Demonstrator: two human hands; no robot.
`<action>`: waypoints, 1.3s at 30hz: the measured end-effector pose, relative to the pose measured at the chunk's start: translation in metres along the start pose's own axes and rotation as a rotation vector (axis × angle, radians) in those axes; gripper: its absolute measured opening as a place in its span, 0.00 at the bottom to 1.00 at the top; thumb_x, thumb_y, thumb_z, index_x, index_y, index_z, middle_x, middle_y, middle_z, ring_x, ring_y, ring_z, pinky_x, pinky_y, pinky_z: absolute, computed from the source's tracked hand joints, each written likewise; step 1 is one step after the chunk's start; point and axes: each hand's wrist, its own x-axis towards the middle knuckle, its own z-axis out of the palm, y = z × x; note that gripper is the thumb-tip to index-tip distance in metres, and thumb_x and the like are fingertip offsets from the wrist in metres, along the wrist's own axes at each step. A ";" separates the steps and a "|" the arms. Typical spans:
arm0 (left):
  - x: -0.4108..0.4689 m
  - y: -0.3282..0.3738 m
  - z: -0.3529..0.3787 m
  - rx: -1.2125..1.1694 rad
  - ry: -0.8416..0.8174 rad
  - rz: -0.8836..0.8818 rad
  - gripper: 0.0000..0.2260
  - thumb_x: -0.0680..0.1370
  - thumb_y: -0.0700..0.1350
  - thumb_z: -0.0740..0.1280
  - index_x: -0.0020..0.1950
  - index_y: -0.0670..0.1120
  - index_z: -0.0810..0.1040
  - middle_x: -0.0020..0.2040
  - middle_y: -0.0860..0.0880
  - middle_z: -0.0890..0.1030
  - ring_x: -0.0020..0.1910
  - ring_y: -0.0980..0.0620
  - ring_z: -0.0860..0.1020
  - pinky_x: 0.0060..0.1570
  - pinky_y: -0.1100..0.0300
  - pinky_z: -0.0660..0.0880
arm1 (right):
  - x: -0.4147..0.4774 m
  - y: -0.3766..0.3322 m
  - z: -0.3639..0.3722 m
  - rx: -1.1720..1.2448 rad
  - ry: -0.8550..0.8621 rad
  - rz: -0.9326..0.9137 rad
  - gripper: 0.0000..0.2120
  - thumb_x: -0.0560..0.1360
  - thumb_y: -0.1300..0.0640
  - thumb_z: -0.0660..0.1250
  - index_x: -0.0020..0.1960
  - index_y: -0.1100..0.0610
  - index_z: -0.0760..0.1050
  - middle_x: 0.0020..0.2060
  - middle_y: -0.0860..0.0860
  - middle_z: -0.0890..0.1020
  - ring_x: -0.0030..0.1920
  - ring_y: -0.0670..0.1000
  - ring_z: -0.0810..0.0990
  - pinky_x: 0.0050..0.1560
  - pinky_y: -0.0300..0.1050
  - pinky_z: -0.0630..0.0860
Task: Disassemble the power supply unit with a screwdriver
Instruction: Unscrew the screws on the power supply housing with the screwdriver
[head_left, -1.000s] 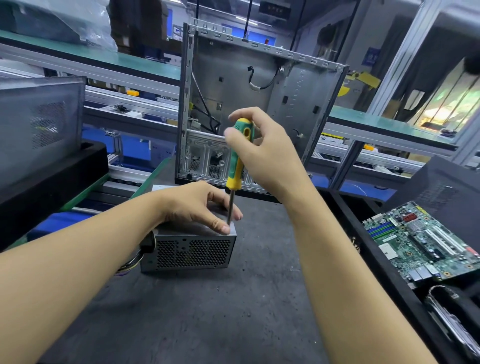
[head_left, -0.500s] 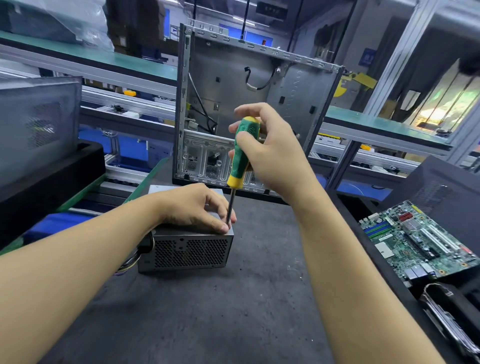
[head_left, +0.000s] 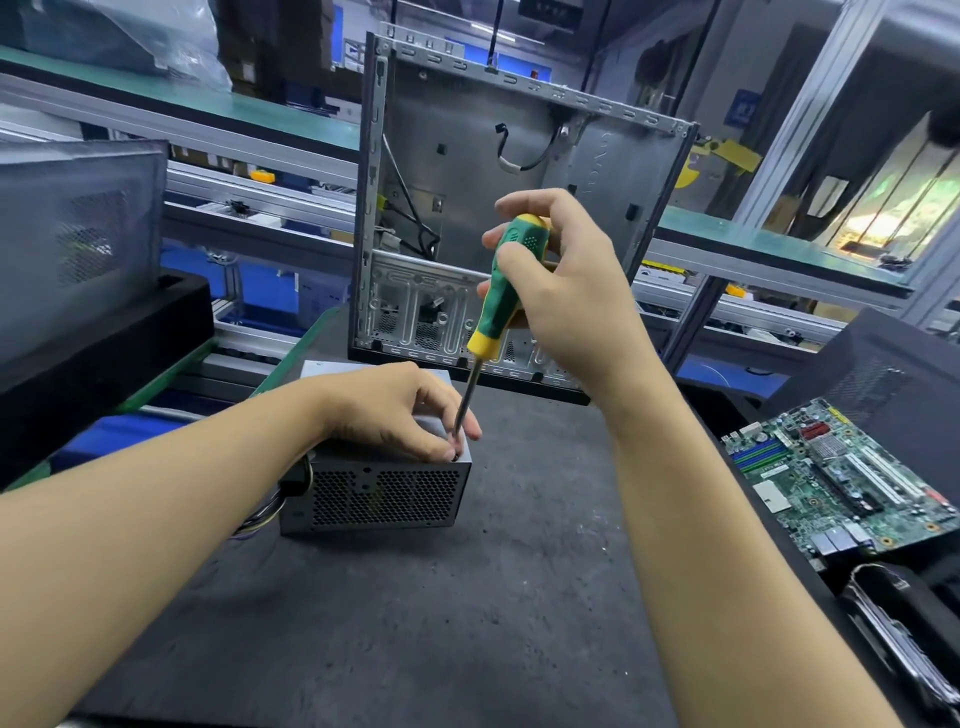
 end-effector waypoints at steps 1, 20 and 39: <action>-0.001 0.001 0.000 -0.009 -0.002 0.007 0.09 0.74 0.41 0.76 0.41 0.56 0.85 0.56 0.58 0.84 0.61 0.61 0.79 0.62 0.71 0.69 | 0.000 0.000 -0.001 0.014 0.025 -0.005 0.11 0.78 0.63 0.61 0.58 0.52 0.73 0.48 0.50 0.82 0.42 0.56 0.85 0.44 0.55 0.84; -0.001 -0.004 -0.003 -0.222 0.385 -0.128 0.11 0.74 0.35 0.74 0.41 0.51 0.84 0.43 0.50 0.87 0.43 0.59 0.83 0.45 0.71 0.76 | -0.007 0.137 0.004 0.302 0.238 0.657 0.05 0.81 0.60 0.55 0.50 0.53 0.69 0.41 0.55 0.72 0.31 0.51 0.70 0.26 0.42 0.71; 0.084 0.062 0.075 -0.095 0.501 -0.185 0.05 0.74 0.40 0.74 0.46 0.50 0.87 0.40 0.50 0.86 0.45 0.48 0.85 0.51 0.50 0.82 | -0.070 0.174 -0.012 0.623 0.172 0.747 0.13 0.79 0.65 0.56 0.63 0.62 0.69 0.41 0.58 0.76 0.33 0.52 0.76 0.31 0.45 0.77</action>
